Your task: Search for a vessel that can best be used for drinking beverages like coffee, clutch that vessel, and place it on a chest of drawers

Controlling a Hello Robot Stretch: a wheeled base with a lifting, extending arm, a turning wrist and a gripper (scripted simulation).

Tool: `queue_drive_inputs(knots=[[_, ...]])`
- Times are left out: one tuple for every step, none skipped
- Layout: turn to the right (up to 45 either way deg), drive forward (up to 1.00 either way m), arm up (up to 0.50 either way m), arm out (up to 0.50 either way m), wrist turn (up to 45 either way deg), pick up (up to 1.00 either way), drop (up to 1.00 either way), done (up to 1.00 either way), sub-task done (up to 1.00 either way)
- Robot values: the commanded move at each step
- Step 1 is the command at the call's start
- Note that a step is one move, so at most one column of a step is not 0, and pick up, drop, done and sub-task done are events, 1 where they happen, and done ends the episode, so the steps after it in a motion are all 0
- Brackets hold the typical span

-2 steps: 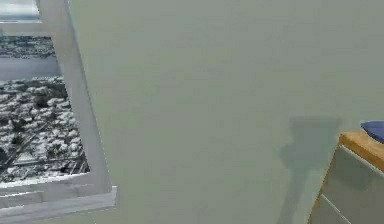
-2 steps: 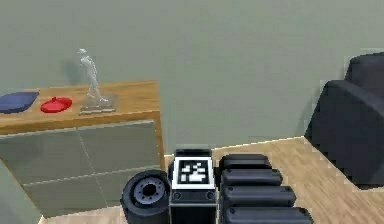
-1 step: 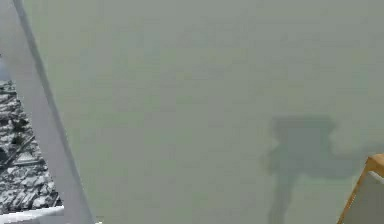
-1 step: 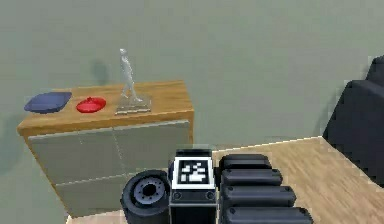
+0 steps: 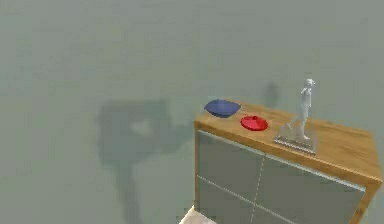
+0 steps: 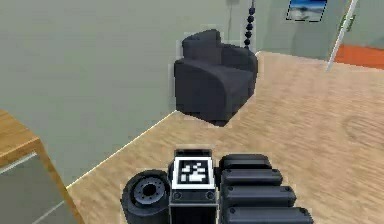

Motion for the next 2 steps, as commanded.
queue_drive_inputs(knots=[[45.0,0.00,0.00,0.00,0.0,0.00,0.00,0.00,0.00],[45.0,0.00,0.00,0.00,0.0,0.00,0.00,0.00,0.00]])
